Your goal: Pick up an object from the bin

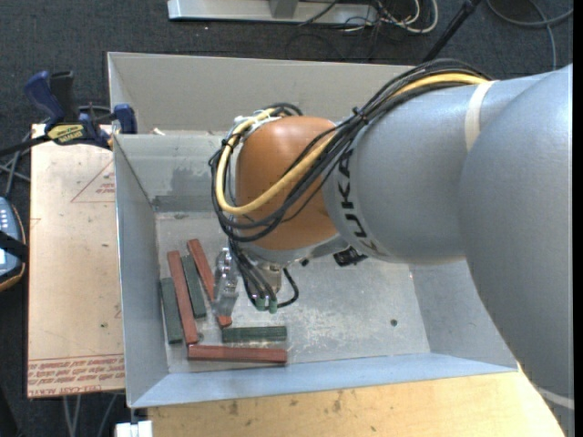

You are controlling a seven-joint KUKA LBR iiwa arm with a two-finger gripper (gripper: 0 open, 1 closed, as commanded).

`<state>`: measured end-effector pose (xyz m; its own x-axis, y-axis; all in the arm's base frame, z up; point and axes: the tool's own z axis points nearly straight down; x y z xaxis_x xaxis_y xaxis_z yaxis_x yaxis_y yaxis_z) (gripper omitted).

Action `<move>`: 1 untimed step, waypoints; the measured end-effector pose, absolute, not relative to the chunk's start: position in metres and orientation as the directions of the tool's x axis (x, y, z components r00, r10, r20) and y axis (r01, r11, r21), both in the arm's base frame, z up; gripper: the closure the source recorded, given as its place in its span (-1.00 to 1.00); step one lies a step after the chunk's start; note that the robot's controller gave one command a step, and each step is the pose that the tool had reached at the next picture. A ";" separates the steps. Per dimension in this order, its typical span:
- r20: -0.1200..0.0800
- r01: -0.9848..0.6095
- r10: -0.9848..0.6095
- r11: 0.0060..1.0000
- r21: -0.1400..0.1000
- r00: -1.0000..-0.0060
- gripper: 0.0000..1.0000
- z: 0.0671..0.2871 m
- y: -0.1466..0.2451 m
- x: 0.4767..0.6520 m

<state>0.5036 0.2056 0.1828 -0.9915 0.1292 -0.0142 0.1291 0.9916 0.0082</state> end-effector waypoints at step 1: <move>0.000 0.017 0.017 1.000 0.001 -1.000 -1.00 0.123 0.204 0.501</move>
Offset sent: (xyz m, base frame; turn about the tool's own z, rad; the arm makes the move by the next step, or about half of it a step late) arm 0.0000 0.0000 0.0000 0.0000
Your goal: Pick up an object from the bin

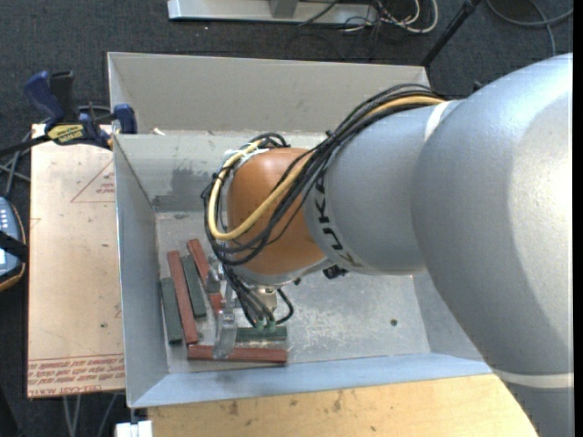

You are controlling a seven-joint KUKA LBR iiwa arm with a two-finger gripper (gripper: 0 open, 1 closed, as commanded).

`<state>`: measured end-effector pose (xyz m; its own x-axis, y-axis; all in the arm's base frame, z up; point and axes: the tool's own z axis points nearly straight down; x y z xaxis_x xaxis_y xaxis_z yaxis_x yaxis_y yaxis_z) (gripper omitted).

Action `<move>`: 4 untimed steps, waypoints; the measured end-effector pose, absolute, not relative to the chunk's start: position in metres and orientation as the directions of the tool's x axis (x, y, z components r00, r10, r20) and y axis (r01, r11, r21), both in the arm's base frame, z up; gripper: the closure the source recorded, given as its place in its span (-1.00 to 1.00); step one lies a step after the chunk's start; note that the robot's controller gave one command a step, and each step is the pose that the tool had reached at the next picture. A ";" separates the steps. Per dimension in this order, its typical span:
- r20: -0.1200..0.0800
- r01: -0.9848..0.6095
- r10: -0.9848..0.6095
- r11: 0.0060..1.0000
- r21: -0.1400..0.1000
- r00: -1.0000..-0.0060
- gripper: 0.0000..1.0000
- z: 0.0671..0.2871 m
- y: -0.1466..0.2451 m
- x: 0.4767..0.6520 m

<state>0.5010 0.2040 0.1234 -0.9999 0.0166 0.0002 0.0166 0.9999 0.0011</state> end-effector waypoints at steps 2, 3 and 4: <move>0.004 0.261 0.261 0.965 -0.001 -0.965 1.00 0.072 0.169 0.486; 0.004 0.261 0.261 0.965 -0.001 -0.965 1.00 0.072 0.169 0.486; 0.001 0.271 0.271 0.963 -0.001 -0.963 1.00 0.286 0.180 0.505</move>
Offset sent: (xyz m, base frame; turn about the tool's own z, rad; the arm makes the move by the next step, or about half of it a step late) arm -0.0150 -0.0355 -0.0534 0.2487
